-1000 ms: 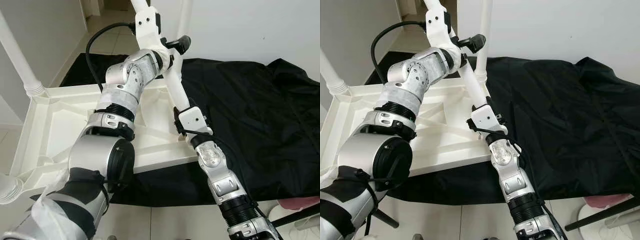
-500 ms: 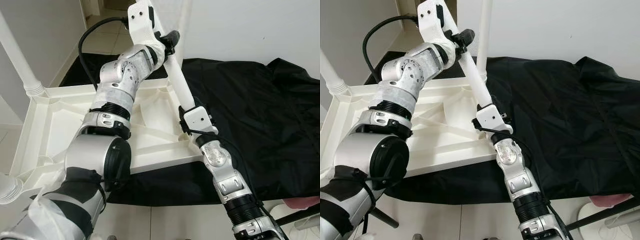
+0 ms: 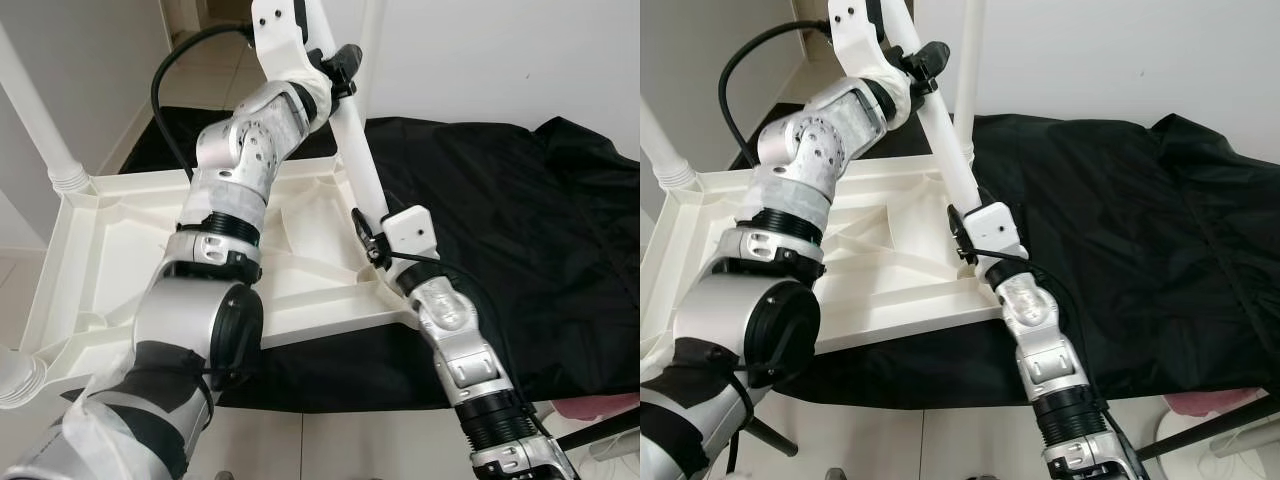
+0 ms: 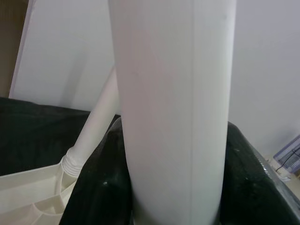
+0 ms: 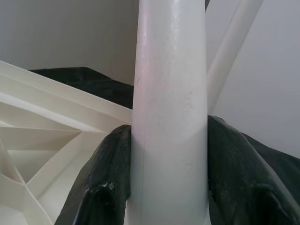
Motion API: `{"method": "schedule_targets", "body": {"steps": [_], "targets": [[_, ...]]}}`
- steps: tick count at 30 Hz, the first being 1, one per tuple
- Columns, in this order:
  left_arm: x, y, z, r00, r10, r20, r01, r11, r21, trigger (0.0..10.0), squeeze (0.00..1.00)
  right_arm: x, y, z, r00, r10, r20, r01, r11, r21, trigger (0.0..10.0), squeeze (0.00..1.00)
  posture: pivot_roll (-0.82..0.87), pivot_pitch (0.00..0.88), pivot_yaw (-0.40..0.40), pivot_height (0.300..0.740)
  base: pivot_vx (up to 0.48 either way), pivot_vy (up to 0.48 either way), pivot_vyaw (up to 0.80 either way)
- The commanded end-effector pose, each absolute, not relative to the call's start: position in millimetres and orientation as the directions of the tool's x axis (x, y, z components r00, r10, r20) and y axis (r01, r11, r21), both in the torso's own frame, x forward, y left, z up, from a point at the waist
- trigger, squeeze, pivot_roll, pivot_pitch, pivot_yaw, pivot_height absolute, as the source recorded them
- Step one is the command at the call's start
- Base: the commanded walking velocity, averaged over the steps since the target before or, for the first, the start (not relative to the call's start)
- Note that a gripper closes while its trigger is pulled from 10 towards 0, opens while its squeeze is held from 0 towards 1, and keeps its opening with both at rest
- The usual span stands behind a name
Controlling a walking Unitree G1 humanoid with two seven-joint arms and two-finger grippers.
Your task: Building children table
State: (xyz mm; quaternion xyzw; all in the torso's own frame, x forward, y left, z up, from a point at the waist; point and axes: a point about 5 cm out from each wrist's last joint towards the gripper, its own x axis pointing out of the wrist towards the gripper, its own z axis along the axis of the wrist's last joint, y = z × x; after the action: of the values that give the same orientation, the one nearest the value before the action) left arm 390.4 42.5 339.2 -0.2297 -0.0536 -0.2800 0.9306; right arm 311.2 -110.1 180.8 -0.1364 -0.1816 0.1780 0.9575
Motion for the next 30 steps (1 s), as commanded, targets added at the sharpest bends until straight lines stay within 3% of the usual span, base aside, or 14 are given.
{"method": "schedule_targets", "body": {"steps": [1,15,16,22,23,27,28,30], "targets": [[379.3,29.6,342.6,0.68,-0.667,0.304,0.733,0.6,-0.321,10.0,0.0,310.5,-114.2,186.1,0.862,0.399,0.313,-0.3,0.898,-0.321,10.0,0.0,-0.05,0.0,-0.014,0.74,0.0,0.0,0.0],[372.2,24.2,345.5,0.638,-0.7,0.322,0.77,0.578,-0.27,10.0,0.0,306.0,-118.6,187.4,0.841,0.453,0.295,-0.359,0.876,-0.321,10.0,0.0,-0.07,0.0,0.004,0.74,0.0,0.0,0.0],[370.7,23.5,344.9,0.625,-0.709,0.327,0.78,0.556,-0.286,10.0,1.0,305.7,-119.3,187.2,0.84,0.456,0.293,-0.363,0.875,-0.321,10.0,0.0,-0.07,0.0,0.006,0.74,0.0,0.0,0.0],[368.0,22.3,344.7,0.605,-0.725,0.328,0.796,0.54,-0.274,10.0,1.0,303.6,-119.5,188.5,0.828,0.477,0.296,-0.398,0.87,-0.29,10.0,0.0,-0.06,0.0,0.002,0.74,0.0,0.0,0.0],[366.0,22.8,345.1,0.589,-0.736,0.333,0.808,0.534,-0.248,10.0,0.53,302.7,-119.5,189.4,0.82,0.489,0.298,-0.42,0.867,-0.267,10.0,0.0,-0.06,0.0,0.002,0.74,0.0,0.0,0.0],[363.9,23.1,345.2,0.569,-0.749,0.339,0.822,0.524,-0.223,10.0,0.53,302.4,-120.0,190.3,0.812,0.501,0.3,-0.442,0.863,-0.243,10.0,0.0,-0.06,0.0,-0.002,0.74,0.0,0.0,0.0],[360.4,24.8,345.6,0.541,-0.765,0.35,0.841,0.498,-0.211,10.0,0.0,303.2,-122.3,191.5,0.807,0.506,0.304,-0.459,0.862,-0.216,10.0,0.0,-0.05,0.0,-0.006,0.74,0.0,0.0,0.0],[354.9,28.5,346.3,0.497,-0.786,0.368,0.867,0.458,-0.195,10.0,0.0,304.6,-126.0,193.2,0.797,0.518,0.31,-0.492,0.855,-0.166,10.0,0.0,-0.05,0.0,-0.007,0.74,0.0,0.0,0.0]]}}
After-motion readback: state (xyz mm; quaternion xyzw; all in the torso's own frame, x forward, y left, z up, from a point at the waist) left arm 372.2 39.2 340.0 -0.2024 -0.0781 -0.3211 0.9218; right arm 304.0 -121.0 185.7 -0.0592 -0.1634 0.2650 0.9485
